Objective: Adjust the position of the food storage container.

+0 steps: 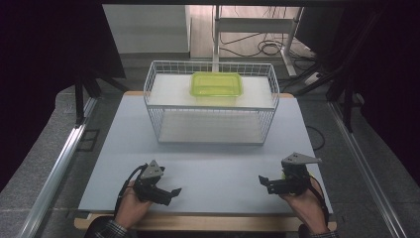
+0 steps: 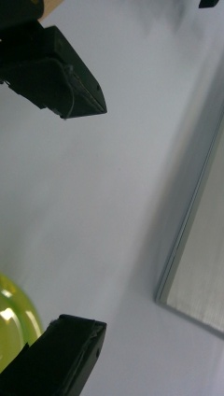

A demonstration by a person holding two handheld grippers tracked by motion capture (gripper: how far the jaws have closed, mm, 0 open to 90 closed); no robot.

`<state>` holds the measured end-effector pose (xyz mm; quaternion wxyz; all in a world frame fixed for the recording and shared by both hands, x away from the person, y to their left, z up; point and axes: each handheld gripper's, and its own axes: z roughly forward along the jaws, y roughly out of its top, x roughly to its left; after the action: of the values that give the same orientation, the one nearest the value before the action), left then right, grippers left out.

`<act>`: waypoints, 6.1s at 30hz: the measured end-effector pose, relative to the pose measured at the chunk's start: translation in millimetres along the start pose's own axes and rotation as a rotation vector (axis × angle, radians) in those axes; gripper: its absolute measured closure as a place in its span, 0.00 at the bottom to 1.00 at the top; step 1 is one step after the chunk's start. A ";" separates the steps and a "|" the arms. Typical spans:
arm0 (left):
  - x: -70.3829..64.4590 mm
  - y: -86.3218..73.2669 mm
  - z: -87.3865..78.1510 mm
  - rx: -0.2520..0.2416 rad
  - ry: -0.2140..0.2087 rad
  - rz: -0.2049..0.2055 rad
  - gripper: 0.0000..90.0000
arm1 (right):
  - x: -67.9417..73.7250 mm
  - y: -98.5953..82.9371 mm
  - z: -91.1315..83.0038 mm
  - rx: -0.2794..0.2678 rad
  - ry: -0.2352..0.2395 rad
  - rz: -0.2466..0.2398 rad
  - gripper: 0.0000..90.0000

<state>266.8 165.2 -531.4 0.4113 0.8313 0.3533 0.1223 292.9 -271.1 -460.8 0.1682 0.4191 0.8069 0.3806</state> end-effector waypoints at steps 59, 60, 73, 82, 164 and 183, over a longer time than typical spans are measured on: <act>-1.9 -0.6 4.4 0.048 0.014 0.026 0.02 | -46.8 -37.7 -27.4 0.058 -0.233 0.224 0.98; -1.9 -0.6 4.4 0.048 0.014 0.026 0.02 | -43.4 -35.3 -23.8 0.060 -0.220 0.214 0.98; -1.9 -0.8 4.9 0.055 0.018 0.030 0.02 | -31.4 -30.1 -18.1 0.045 -0.179 0.184 0.98; -2.1 -0.7 4.6 0.057 0.021 0.035 0.02 | -17.4 -43.8 -42.9 0.032 -0.164 0.181 0.98; -3.9 -1.2 7.1 0.082 0.029 0.050 0.02 | 60.8 6.2 95.2 0.195 0.299 0.038 0.94; -2.6 -1.3 6.2 0.089 0.023 0.034 0.02 | 35.4 7.3 63.0 0.082 0.130 -0.063 0.45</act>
<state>267.3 160.2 -536.1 0.3679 0.8531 0.3490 0.1228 313.1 -210.2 -494.8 0.1102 0.3746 0.8439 0.3680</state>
